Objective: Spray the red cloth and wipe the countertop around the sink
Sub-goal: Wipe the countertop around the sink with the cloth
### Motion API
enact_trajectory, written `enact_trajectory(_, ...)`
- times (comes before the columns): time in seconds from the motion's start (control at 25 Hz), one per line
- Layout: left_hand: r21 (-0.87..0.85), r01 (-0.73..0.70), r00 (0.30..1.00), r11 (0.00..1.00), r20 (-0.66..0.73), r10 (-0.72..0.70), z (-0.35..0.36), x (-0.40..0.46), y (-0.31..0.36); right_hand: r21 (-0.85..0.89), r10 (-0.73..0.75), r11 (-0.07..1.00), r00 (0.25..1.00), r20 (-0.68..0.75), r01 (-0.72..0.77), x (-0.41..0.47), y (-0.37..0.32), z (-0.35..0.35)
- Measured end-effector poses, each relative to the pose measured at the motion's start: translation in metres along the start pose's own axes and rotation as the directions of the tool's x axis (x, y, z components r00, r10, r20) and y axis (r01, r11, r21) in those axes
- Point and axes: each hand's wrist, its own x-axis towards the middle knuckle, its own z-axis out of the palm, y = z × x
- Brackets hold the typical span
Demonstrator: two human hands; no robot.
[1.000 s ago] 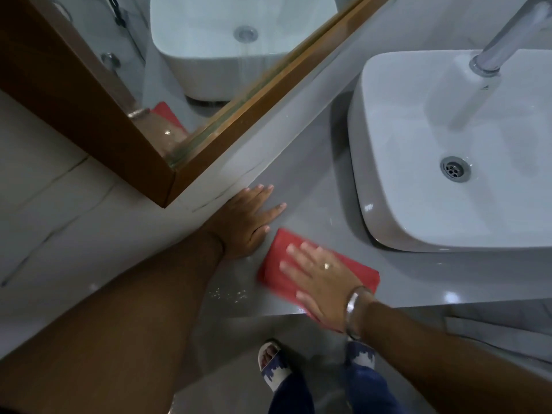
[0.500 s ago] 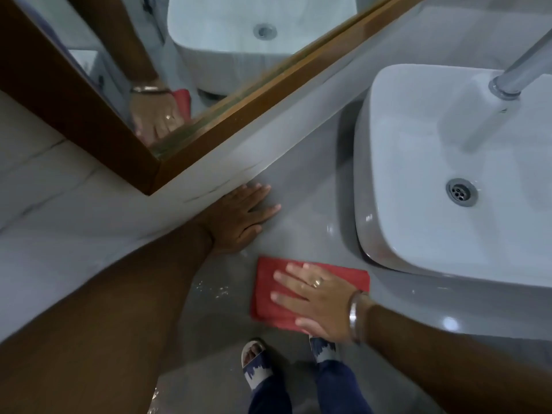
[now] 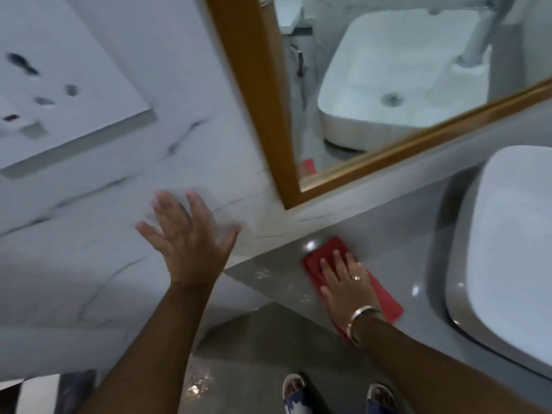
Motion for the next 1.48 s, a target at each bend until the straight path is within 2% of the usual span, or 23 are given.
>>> enact_trajectory(0.08, 0.011, 0.103, 0.991, 0.995, -0.085, -0.102, -0.011, 0.021, -0.022, -0.107, -0.393, 0.912, 0.918, 0.055, 0.397, -0.013, 0.013, 0.009)
enact_trajectory(0.16, -0.009, 0.113, 0.987, 0.994, -0.111, -0.113, -0.019, 0.029, -0.039, -0.183, -0.534, 0.823, 0.842, 0.075, 0.538, -0.019, 0.051, 0.005)
enact_trajectory(0.2, -0.019, 0.121, 0.985, 0.992, -0.119, -0.122, -0.020, 0.029, -0.047, -0.207, -0.500, 0.840, 0.864, 0.061, 0.501, -0.018, 0.064, 0.002)
enact_trajectory(0.28, -0.056, 0.140, 0.984, 0.989, -0.105, -0.145, -0.022, 0.027, -0.062, -0.152, -0.260, 0.953, 0.965, 0.036, 0.262, -0.005, 0.052, -0.009)
enact_trajectory(0.36, -0.110, 0.124, 0.987, 0.986, -0.088, -0.134, -0.022, 0.029, -0.071, -0.128, -0.033, 0.991, 0.999, -0.027, 0.030, 0.018, -0.005, -0.004)
enact_trajectory(0.4, -0.133, 0.110, 0.988, 0.985, -0.090, -0.123, -0.020, 0.031, -0.074, -0.129, -0.010, 0.992, 1.000, -0.004, 0.009, 0.029, -0.039, 0.001)
enact_trajectory(0.44, -0.143, 0.096, 0.989, 0.985, -0.100, -0.111, -0.016, 0.031, -0.076, -0.128, -0.064, 0.990, 0.998, 0.030, 0.067, 0.040, -0.071, 0.001)
enact_trajectory(0.52, -0.140, 0.064, 0.987, 0.988, -0.140, -0.083, -0.010, 0.031, -0.076, -0.099, -0.300, 0.946, 0.949, 0.101, 0.309, 0.056, -0.098, 0.000)
enact_trajectory(0.6, -0.150, 0.047, 0.987, 0.988, -0.147, -0.070, -0.004, 0.032, -0.079, -0.168, -0.569, 0.796, 0.814, 0.118, 0.581, 0.057, -0.078, -0.001)
enact_trajectory(0.64, -0.155, 0.048, 0.986, 0.987, -0.148, -0.072, -0.004, 0.031, -0.079, -0.227, -0.631, 0.721, 0.756, 0.176, 0.655, 0.053, -0.055, -0.006)
enact_trajectory(0.68, -0.159, 0.051, 0.985, 0.986, -0.155, -0.076, -0.004, 0.030, -0.078, -0.279, -0.648, 0.668, 0.723, 0.238, 0.690, 0.048, -0.030, -0.013)
enact_trajectory(0.72, -0.163, 0.053, 0.983, 0.985, -0.167, -0.080, -0.002, 0.030, -0.076, -0.325, -0.666, 0.634, 0.709, 0.231, 0.701, 0.048, -0.010, -0.018)
enact_trajectory(0.8, -0.170, 0.055, 0.978, 0.984, -0.191, -0.088, 0.002, 0.031, -0.076, -0.364, -0.664, 0.632, 0.720, 0.203, 0.685, 0.059, -0.007, -0.028)
enact_trajectory(1.0, -0.140, 0.034, 0.972, 0.990, -0.228, -0.066, 0.011, 0.028, -0.080, -0.270, -0.800, 0.547, 0.590, 0.111, 0.792, 0.114, -0.124, -0.005)
enact_trajectory(1.04, -0.132, 0.028, 0.971, 0.991, -0.233, -0.058, 0.012, 0.028, -0.080, -0.251, -0.795, 0.561, 0.598, 0.104, 0.789, 0.117, -0.135, -0.004)
enact_trajectory(1.16, -0.126, 0.049, 0.967, 0.991, -0.243, -0.078, 0.008, 0.027, -0.080, -0.203, -0.707, 0.672, 0.698, 0.111, 0.713, 0.090, -0.106, -0.007)
enact_trajectory(1.24, -0.144, 0.069, 0.966, 0.987, -0.237, -0.102, 0.004, 0.026, -0.077, -0.209, -0.590, 0.771, 0.799, 0.117, 0.601, 0.054, -0.052, -0.008)
enact_trajectory(1.28, -0.152, 0.075, 0.967, 0.985, -0.231, -0.109, 0.002, 0.027, -0.076, -0.211, -0.512, 0.833, 0.857, 0.057, 0.511, 0.036, -0.029, -0.006)
enact_trajectory(1.32, -0.159, 0.080, 0.968, 0.984, -0.225, -0.115, 0.002, 0.028, -0.076, -0.177, -0.371, 0.915, 0.929, -0.008, 0.364, 0.020, -0.017, -0.003)
enact_trajectory(1.36, -0.166, 0.082, 0.968, 0.983, -0.221, -0.118, 0.001, 0.029, -0.077, -0.113, -0.154, 0.983, 0.987, -0.049, 0.148, 0.012, -0.020, 0.002)
enact_trajectory(1.4, -0.172, 0.083, 0.968, 0.982, -0.220, -0.120, 0.001, 0.029, -0.077, -0.042, 0.107, 0.993, 0.991, -0.078, -0.110, 0.012, -0.038, 0.005)
enact_trajectory(1.44, -0.174, 0.083, 0.967, 0.981, -0.224, -0.121, 0.002, 0.028, -0.076, 0.016, 0.297, 0.955, 0.950, -0.096, -0.297, 0.018, -0.064, 0.011)
enact_trajectory(1.48, -0.172, 0.079, 0.966, 0.982, -0.230, -0.118, 0.003, 0.028, -0.076, 0.046, 0.377, 0.926, 0.921, -0.094, -0.375, 0.027, -0.096, 0.015)
